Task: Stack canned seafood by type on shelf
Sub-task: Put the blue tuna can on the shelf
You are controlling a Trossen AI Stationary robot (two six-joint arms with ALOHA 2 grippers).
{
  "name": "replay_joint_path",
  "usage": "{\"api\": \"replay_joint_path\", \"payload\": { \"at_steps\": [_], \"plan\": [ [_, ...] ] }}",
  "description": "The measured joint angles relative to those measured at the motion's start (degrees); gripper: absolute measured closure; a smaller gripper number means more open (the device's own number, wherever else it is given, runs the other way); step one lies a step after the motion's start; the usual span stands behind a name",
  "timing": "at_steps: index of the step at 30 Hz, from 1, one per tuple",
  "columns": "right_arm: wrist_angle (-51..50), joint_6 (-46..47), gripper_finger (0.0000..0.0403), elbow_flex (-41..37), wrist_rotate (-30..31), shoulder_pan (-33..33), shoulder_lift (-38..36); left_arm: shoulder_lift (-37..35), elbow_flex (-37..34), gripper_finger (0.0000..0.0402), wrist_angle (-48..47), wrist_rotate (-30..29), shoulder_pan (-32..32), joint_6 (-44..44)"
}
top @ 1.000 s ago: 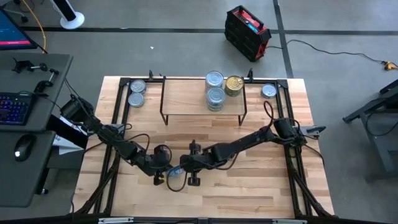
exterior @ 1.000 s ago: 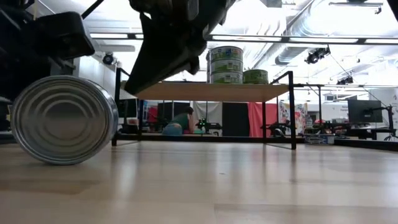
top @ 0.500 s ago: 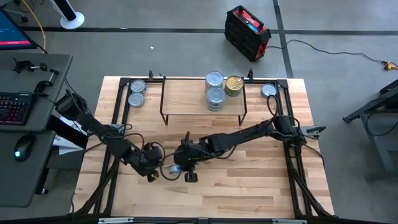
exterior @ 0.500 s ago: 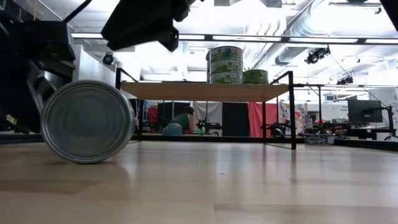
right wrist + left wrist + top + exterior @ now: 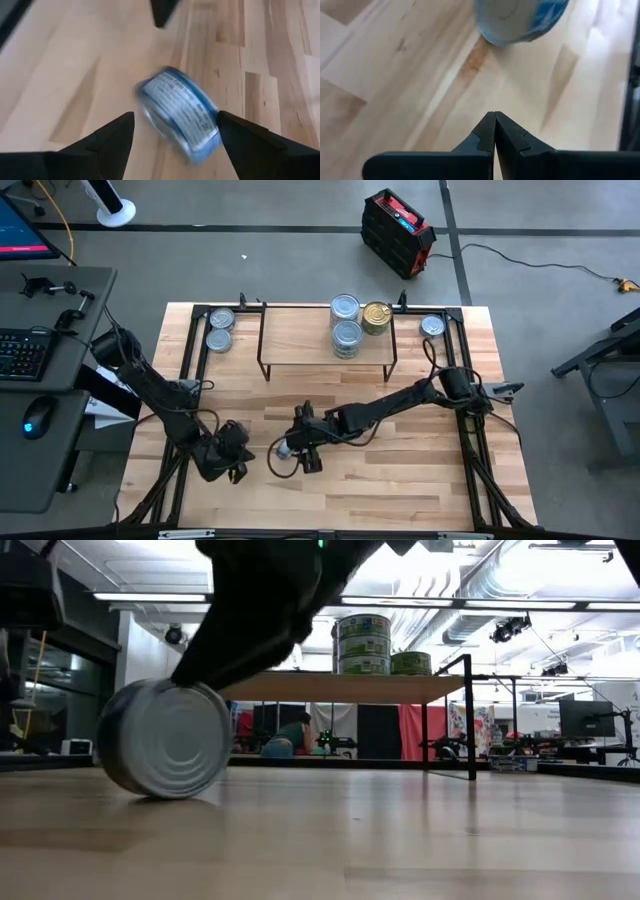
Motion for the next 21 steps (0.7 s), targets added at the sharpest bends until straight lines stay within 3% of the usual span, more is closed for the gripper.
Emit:
{"api": "replay_joint_path", "payload": {
  "at_steps": [11,21],
  "plan": [
    [3.59,-2.82,0.0123,-2.0,-1.49,0.26,0.07,0.0,0.04,0.0401,2.91,-5.97,-2.83,-4.87],
    [-3.41,-22.21,0.0123,4.41,-0.26,0.91,0.07,0.0,0.04,0.0401,2.29,-5.89,-2.78,-4.01]
  ]
}}
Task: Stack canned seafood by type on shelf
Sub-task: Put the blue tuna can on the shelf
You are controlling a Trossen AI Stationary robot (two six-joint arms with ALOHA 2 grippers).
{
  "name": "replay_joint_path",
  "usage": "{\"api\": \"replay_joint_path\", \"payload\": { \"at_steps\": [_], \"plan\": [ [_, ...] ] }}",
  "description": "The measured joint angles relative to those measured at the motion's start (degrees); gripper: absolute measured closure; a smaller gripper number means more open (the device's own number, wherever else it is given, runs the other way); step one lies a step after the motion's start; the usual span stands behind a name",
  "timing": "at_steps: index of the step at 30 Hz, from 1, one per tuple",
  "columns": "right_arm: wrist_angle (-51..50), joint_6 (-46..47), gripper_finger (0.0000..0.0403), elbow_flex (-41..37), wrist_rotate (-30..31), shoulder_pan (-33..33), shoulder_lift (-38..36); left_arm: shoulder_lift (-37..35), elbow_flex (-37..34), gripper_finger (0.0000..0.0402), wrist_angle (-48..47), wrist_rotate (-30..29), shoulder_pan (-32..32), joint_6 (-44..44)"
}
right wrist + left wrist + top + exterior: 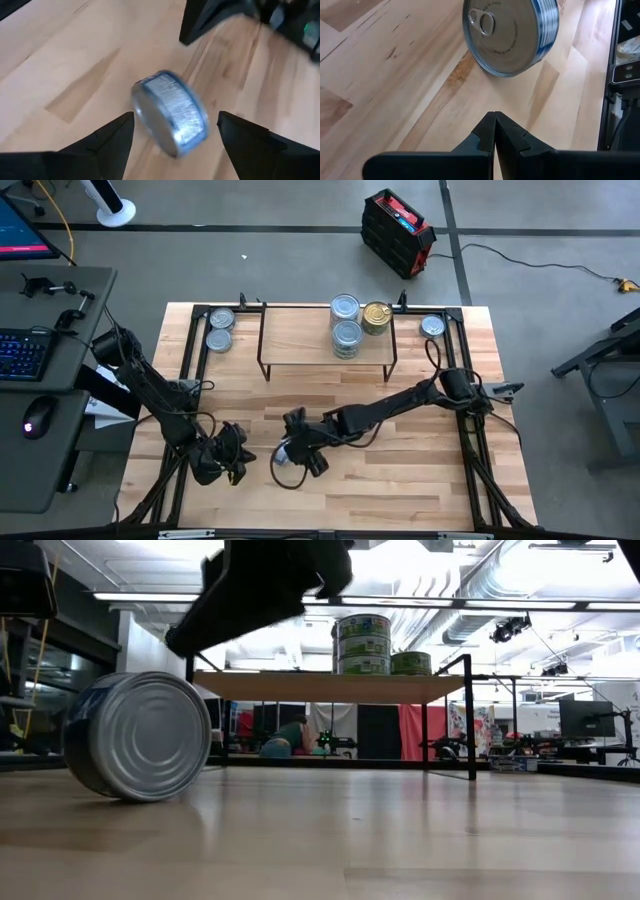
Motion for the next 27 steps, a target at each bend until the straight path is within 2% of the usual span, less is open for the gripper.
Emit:
{"api": "replay_joint_path", "payload": {
  "at_steps": [5,14,27],
  "plan": [
    [0.63,-6.01,0.0123,1.44,-3.88,-2.02,-0.07,0.0,0.0,0.0401,0.16,0.09,0.0,0.02],
    [1.84,-7.57,0.0123,1.39,-14.23,-4.36,2.35,0.0,0.0,0.0401,0.27,0.13,0.02,-3.03],
    [4.43,-8.03,0.0123,1.37,-13.6,-4.49,4.5,0.0,0.02,0.0401,0.14,-0.04,0.02,-5.75]
  ]
}}
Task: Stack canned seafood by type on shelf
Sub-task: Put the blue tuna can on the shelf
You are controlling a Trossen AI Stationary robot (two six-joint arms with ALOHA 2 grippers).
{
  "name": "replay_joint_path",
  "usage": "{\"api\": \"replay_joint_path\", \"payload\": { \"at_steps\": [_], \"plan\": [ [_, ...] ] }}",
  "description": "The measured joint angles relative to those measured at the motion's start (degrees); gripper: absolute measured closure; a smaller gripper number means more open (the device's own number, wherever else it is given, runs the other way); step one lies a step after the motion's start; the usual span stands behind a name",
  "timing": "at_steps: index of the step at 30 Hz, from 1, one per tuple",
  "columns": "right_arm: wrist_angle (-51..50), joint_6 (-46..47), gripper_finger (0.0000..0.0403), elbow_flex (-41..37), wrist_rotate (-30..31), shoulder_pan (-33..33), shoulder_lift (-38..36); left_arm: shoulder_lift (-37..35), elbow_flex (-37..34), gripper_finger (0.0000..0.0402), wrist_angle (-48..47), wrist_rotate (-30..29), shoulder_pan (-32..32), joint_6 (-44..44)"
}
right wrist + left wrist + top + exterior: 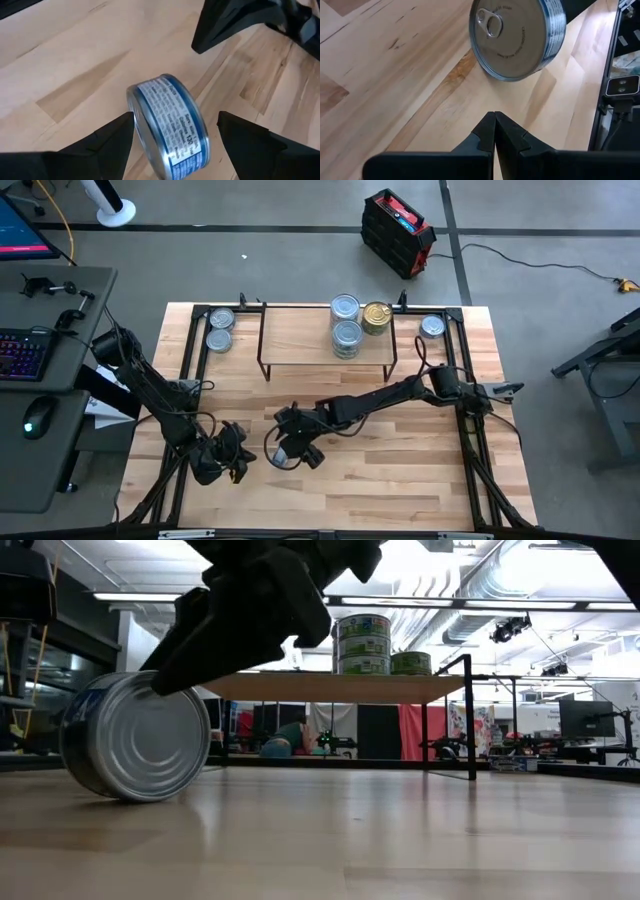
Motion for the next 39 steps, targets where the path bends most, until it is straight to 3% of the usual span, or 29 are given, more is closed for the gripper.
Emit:
{"api": "replay_joint_path", "payload": {
  "at_steps": [6,12,21,27,32,36,39],
  "plan": [
    [-3.58,0.64,0.0127,-0.02,-0.1,0.06,0.7,0.0,0.0,0.0401,-0.02,-0.34,0.0,-0.13],
    [-9.22,1.35,0.0164,-0.02,-0.25,1.55,0.67,0.0,0.0,0.0401,-1.44,-0.44,0.0,0.36],
    [-1.96,17.61,0.0216,-0.02,2.19,3.32,0.56,0.0,0.0,0.0402,-1.95,-0.46,0.0,3.73],
    [-0.8,30.15,0.0226,-0.02,5.74,3.21,0.48,0.0,0.0,0.0401,-1.97,-0.47,0.0,6.73],
    [-0.8,35.1,0.0226,-0.02,7.12,3.28,0.48,0.01,-0.02,0.0401,-0.23,-1.43,1.04,10.84],
    [-0.82,37.03,0.0226,-0.02,7.41,3.28,0.48,0.51,-0.02,0.0401,3.08,-1.44,3.89,18.95],
    [-1.25,38.29,0.0226,-0.02,7.42,3.28,0.22,0.68,-0.02,0.0401,3.13,1.06,5.97,23.45]
  ]
}}
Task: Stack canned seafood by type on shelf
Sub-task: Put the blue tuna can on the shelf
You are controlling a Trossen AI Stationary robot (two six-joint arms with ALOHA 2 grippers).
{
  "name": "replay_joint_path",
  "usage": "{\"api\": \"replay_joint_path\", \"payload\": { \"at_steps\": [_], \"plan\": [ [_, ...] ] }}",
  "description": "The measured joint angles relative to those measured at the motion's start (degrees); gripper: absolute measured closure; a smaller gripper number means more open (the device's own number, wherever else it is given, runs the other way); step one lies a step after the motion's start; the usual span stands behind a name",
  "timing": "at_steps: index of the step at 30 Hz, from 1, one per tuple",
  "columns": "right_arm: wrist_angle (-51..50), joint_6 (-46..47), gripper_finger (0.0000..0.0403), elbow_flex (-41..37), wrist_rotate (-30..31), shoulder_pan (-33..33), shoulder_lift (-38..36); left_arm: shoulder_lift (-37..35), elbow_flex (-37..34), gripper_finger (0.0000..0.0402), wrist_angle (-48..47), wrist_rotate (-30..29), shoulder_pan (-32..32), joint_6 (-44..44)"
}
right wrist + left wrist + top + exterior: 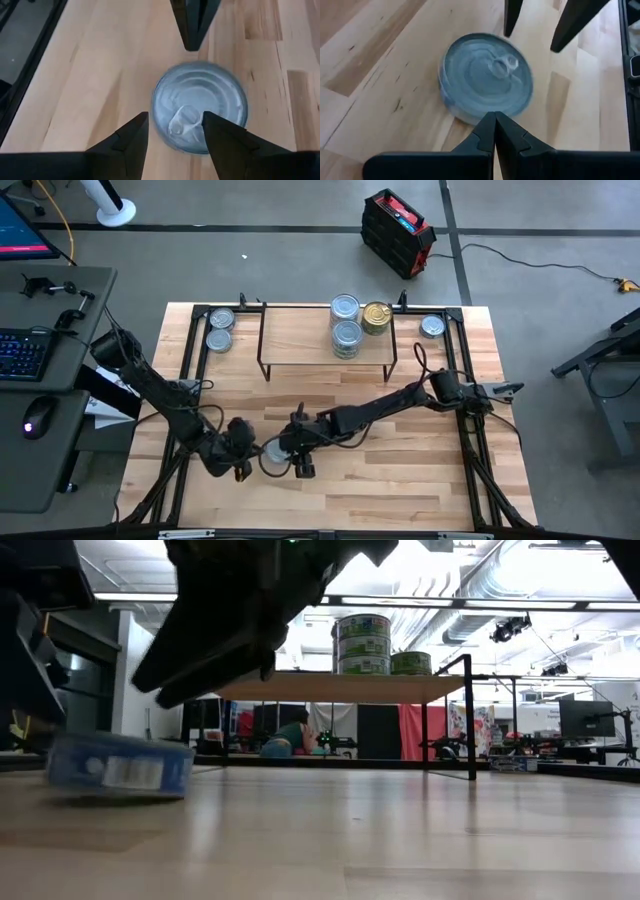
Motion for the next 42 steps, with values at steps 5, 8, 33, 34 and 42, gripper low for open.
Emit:
{"api": "replay_joint_path", "payload": {
  "at_steps": [5,8,33,34,42],
  "plan": [
    [-6.01,-0.1,0.0244,1.4,4.62,-0.01,-1.02,-0.4,-0.04,0.0401,0.33,0.53,0.65,3.37],
    [-7.33,0.01,0.0312,0.84,6.05,-0.45,-0.97,0.69,-0.04,0.0401,0.08,-0.89,1.28,6.14],
    [-5.74,3.46,0.0403,-4.89,7.5,-1.34,-2.15,8.15,0.13,0.0401,7.54,0.32,7.77,11.18],
    [-5.66,3.31,0.0403,-4.9,7.5,-1.33,-2.74,8.15,0.13,0.0402,7.54,0.39,7.77,11.18],
    [-11.15,6.03,0.0403,-4.82,6.7,-1.61,-2.6,8.15,0.13,0.0402,6.58,0.67,7.75,11.15]
  ]
}}
